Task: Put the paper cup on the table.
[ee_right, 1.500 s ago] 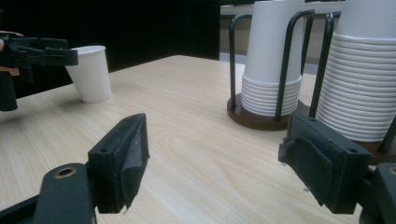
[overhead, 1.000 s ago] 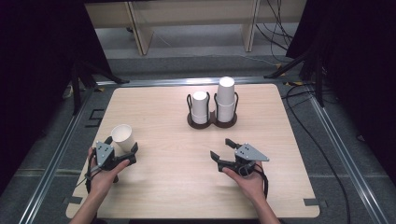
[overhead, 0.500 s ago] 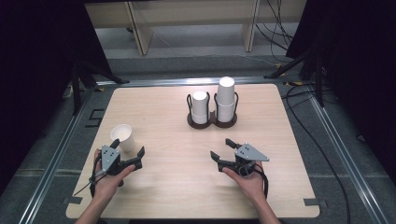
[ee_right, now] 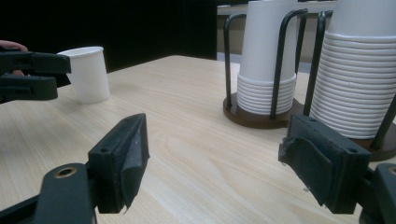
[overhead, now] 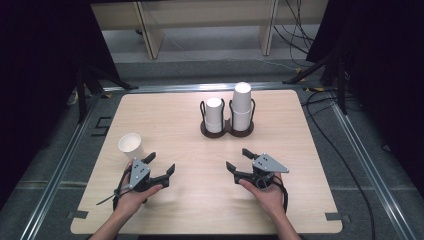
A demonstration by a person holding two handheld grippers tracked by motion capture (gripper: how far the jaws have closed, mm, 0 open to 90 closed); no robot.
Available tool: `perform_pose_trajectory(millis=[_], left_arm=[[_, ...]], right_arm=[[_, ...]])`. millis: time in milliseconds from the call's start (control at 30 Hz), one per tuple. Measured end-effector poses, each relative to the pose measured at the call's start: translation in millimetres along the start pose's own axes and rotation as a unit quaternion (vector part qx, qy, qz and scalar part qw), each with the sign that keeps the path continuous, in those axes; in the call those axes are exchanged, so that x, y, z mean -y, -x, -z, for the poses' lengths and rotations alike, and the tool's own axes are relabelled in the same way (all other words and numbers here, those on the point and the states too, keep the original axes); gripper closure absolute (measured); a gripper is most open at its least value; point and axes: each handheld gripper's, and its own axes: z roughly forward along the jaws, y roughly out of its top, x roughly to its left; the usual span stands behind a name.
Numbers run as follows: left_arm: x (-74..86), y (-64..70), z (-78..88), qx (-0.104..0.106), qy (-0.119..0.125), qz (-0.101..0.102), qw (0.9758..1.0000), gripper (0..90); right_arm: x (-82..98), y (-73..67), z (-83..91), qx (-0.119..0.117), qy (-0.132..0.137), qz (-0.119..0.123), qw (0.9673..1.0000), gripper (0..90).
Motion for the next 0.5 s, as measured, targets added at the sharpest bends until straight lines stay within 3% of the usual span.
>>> perform_pose_trajectory(millis=[33, 67, 167, 200, 233, 267, 333, 433, 500], left_arm=[[0.2, 1.9, -1.8, 0.007, -0.004, -0.006, 0.9999, 18.1], [1.2, 4.2, -4.0, 0.013, -0.004, -0.006, 0.9999, 18.0], [4.8, 9.6, -8.3, 0.023, -0.005, 0.001, 0.9997, 17.9], [6.1, 10.4, -9.4, 0.025, -0.001, 0.003, 0.9997, 17.8], [7.7, 11.4, -9.8, 0.028, 0.000, 0.000, 0.9996, 17.8], [8.3, 11.9, -9.5, 0.029, -0.003, -0.002, 0.9996, 17.7], [10.6, 13.5, -11.4, 0.037, 0.004, 0.004, 0.9993, 17.6], [11.3, 14.8, -10.0, 0.035, 0.000, 0.001, 0.9994, 17.5], [12.2, 14.7, -10.6, 0.034, 0.009, 0.004, 0.9994, 17.0]], right_arm=[[-0.3, 1.8, 0.9, 0.007, 0.002, 0.013, 0.9999, 22.8], [0.1, 1.3, 1.0, -0.001, -0.004, 0.003, 1.0000, 22.9], [0.9, 3.4, 1.8, 0.006, 0.003, 0.010, 0.9999, 22.9], [1.9, 3.0, 2.4, 0.012, 0.000, 0.002, 0.9999, 22.9], [2.1, 4.7, 2.7, 0.014, 0.001, 0.012, 0.9998, 22.9], [2.7, 5.0, 2.1, 0.005, 0.001, 0.006, 1.0000, 22.9], [3.3, 5.9, 2.7, 0.016, -0.004, 0.012, 0.9998, 22.9], [4.1, 4.5, 1.1, 0.002, -0.008, -0.005, 1.0000, 22.9], [3.9, 4.7, -0.4, 0.005, -0.003, 0.006, 1.0000, 22.9]])
